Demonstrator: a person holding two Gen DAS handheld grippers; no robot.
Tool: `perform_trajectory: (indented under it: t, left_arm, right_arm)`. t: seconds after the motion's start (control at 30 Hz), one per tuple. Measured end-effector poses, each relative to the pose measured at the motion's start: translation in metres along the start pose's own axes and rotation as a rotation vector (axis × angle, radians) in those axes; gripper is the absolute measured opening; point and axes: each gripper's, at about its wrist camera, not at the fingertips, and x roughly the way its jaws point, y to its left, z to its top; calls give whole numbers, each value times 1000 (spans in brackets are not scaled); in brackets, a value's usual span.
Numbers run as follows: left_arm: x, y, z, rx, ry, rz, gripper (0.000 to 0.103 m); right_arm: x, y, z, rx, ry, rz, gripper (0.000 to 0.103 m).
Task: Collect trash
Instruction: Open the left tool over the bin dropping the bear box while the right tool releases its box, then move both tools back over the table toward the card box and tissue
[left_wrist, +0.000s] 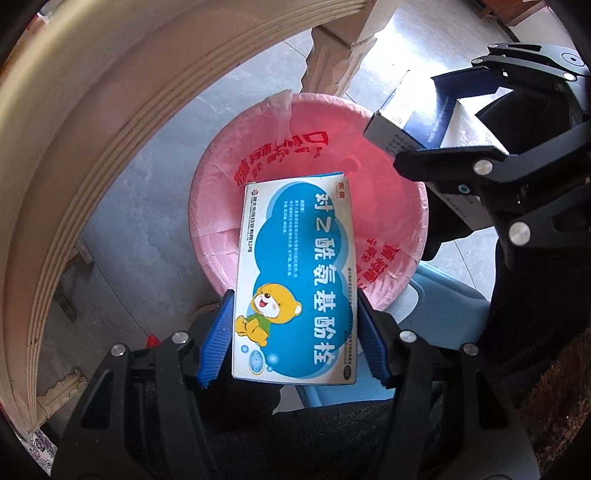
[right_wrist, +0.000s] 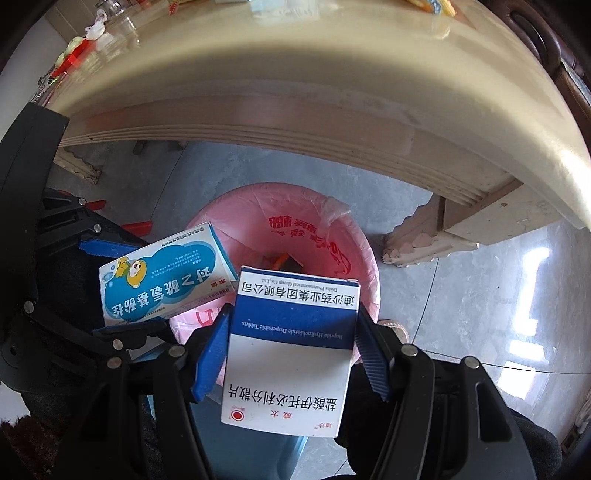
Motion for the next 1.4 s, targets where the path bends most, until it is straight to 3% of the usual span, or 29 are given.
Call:
perform_trajectory:
  t: [0.4, 0.73, 0.9, 1.0, 1.4]
  left_arm:
    - [55, 14, 17, -67, 132, -57, 61]
    - [80, 27, 25, -123, 222, -100, 61]
    - [88, 28, 29, -127, 242, -94, 64]
    - [88, 29, 30, -124, 236, -81, 67]
    - [78, 22, 25, -115, 211, -56, 73]
  right_arm:
    - [57, -14, 7, 29, 97, 36, 62]
    - [80, -15, 7, 9, 148, 61, 63]
    - [89, -16, 7, 6, 164, 74, 65]
    - [91, -14, 7, -6, 166, 54, 79]
    - [83, -11, 5, -11, 144, 44, 80]
